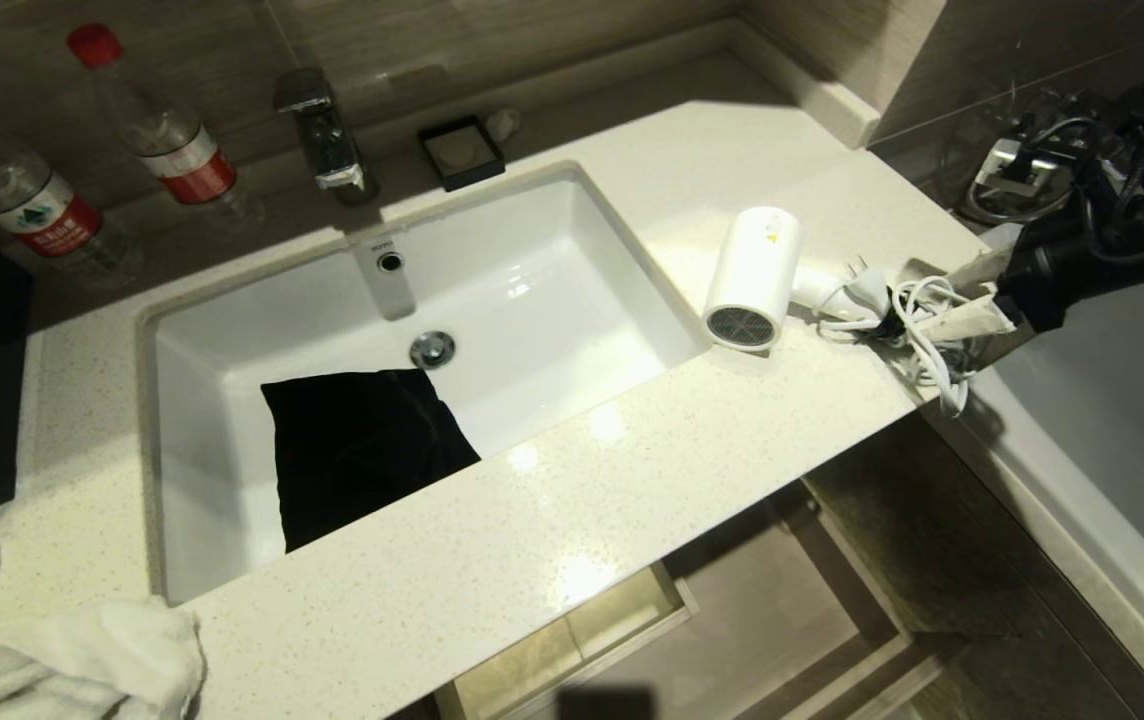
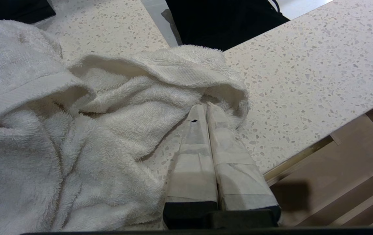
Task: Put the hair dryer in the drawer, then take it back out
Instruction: Pick up the hairdryer
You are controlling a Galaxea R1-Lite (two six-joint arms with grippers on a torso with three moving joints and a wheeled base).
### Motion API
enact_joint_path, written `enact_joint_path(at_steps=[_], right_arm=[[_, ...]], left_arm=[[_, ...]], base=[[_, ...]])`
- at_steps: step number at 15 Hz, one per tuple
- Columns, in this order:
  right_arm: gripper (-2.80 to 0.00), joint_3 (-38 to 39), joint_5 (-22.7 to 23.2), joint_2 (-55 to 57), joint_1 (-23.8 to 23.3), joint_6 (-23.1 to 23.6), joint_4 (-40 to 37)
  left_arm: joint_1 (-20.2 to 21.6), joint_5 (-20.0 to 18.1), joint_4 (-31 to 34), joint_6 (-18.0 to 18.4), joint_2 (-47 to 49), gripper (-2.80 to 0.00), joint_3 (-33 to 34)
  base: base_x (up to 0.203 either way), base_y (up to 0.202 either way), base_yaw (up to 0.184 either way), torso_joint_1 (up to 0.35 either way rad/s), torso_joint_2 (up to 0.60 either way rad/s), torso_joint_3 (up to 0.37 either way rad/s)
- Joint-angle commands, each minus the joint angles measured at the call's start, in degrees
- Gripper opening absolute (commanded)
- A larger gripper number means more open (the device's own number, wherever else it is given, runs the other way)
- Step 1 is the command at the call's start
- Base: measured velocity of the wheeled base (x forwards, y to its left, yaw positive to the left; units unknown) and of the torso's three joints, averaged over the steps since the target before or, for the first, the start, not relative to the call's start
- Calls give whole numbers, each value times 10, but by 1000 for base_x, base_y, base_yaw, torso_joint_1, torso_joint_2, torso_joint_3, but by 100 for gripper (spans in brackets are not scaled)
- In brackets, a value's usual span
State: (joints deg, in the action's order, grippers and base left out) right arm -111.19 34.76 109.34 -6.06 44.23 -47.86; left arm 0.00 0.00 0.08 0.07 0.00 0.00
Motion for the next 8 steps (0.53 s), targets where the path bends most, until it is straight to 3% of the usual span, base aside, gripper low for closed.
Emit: enact_joint_path(at_steps=[1, 8], right_arm=[[0, 0, 2, 0, 2, 1, 6], [0, 0, -43, -41, 2, 5, -2]], left_arm=[[0, 0, 0, 0, -1, -280, 0], [0, 0, 0, 0, 0, -280, 0]], base=[[0, 0, 0, 0, 0, 0], [0, 0, 0, 0, 0, 0]])
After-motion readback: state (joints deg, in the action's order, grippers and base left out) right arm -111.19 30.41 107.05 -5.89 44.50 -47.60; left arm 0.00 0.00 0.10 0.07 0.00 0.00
